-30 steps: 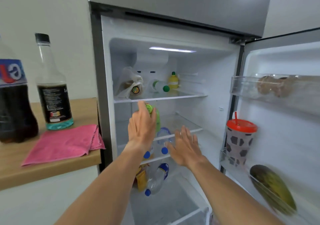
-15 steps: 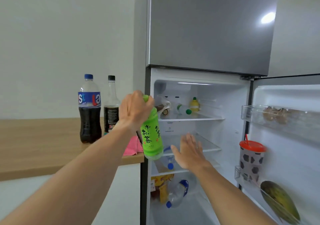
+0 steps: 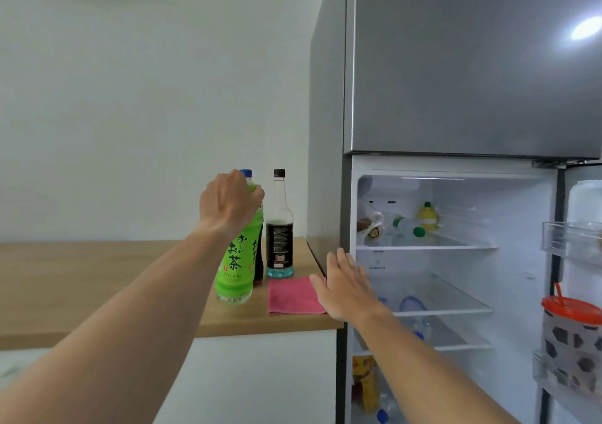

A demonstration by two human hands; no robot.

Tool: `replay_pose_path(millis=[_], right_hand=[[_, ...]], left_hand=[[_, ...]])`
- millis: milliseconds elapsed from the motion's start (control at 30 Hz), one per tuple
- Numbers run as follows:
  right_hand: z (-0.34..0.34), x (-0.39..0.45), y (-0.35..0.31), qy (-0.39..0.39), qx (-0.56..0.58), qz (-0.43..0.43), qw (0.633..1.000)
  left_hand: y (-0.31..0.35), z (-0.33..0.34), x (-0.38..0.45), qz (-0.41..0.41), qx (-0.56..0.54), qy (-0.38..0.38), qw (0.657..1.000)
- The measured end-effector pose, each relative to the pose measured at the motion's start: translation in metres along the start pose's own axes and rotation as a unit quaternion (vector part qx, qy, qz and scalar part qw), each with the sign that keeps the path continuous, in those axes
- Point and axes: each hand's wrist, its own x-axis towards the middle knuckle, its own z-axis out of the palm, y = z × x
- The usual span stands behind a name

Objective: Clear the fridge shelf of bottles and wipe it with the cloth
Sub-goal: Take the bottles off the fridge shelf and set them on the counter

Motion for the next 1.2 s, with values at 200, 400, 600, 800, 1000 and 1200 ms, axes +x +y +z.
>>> replay_pose_path(millis=[200, 400, 600, 800, 1000, 1200], right_hand=[[0.037, 0.03, -0.019, -0.015, 0.013, -0.021, 1.0], [0.071, 0.054, -0.03, -0.144, -0.038, 0.036, 0.988], [0.081, 0.061, -0.032, -0.166, -0.045, 0.055, 0.983], [0.076, 0.046, -0.032, -0.165, -0.042, 0.027, 0.985], [0.063, 0.005, -0.036, -0.112, -0.031, 0.035, 0.993], [0.066, -0.047, 0.015, 0.061, -0.021, -0.066, 0.996]], left_hand=[[-0.049, 0.02, 0.013, -0.033, 0.047, 0.0, 0.998], [-0.077, 0.047, 0.019, -0.007, 0.063, 0.049, 0.997], [-0.087, 0.059, 0.0, 0.033, 0.08, 0.094, 0.992], [-0.082, 0.06, -0.043, 0.081, 0.077, 0.068, 0.991], [-0.062, 0.069, -0.101, 0.117, 0.121, -0.01, 0.986], [-0.019, 0.094, -0.131, 0.155, 0.095, -0.095, 0.979]])
